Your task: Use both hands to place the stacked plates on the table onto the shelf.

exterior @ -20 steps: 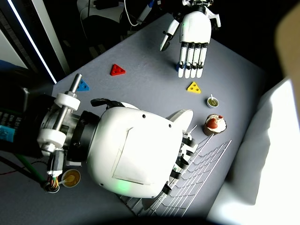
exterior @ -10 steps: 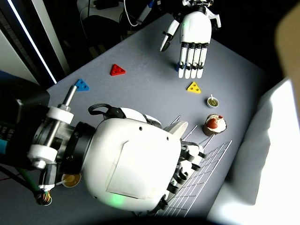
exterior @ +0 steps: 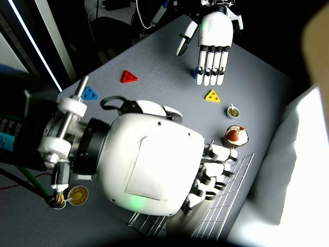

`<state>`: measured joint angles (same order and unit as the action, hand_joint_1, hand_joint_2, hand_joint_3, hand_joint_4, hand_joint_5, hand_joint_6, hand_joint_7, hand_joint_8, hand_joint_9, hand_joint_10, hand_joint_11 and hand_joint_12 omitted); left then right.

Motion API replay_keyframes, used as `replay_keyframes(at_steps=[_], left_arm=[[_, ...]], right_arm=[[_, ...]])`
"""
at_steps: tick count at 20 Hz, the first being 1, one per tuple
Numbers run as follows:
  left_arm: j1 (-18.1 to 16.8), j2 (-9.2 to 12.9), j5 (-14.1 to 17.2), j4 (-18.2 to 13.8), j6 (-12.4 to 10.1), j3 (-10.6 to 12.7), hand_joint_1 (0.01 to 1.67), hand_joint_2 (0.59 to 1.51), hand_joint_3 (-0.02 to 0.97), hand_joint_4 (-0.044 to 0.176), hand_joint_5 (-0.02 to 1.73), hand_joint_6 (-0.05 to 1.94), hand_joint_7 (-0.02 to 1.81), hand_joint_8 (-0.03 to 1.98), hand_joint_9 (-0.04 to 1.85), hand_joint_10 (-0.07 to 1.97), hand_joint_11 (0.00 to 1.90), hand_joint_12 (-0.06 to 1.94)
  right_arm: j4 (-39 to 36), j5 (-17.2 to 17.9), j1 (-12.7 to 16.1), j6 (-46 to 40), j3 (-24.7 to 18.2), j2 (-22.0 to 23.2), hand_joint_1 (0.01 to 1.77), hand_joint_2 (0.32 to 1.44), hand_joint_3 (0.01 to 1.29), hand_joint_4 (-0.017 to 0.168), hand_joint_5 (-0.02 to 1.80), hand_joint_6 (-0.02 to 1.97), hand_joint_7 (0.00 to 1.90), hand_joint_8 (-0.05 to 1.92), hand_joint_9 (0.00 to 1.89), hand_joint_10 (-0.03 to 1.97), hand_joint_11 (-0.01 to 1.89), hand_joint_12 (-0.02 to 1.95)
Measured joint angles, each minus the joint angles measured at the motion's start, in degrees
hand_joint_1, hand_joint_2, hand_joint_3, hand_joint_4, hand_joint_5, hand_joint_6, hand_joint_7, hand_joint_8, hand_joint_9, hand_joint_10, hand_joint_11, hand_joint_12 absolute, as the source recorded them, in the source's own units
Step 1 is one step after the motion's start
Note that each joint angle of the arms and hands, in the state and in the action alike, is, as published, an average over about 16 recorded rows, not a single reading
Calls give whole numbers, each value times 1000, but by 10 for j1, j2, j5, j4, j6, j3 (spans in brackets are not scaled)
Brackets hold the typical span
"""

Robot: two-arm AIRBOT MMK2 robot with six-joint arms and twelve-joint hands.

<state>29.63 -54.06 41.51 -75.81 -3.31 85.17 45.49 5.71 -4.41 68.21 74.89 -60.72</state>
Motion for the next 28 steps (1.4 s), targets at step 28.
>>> replay_keyframes(at_steps=[28], left_arm=[[2,3,11,-1,-1,-1,25,1190,3,-2,111,18,170,4,168,9,177,21]], right_arm=[[-567,390,-242,22,-287,226,576,885,12,5,36,16,51,5,75,23,150,13]])
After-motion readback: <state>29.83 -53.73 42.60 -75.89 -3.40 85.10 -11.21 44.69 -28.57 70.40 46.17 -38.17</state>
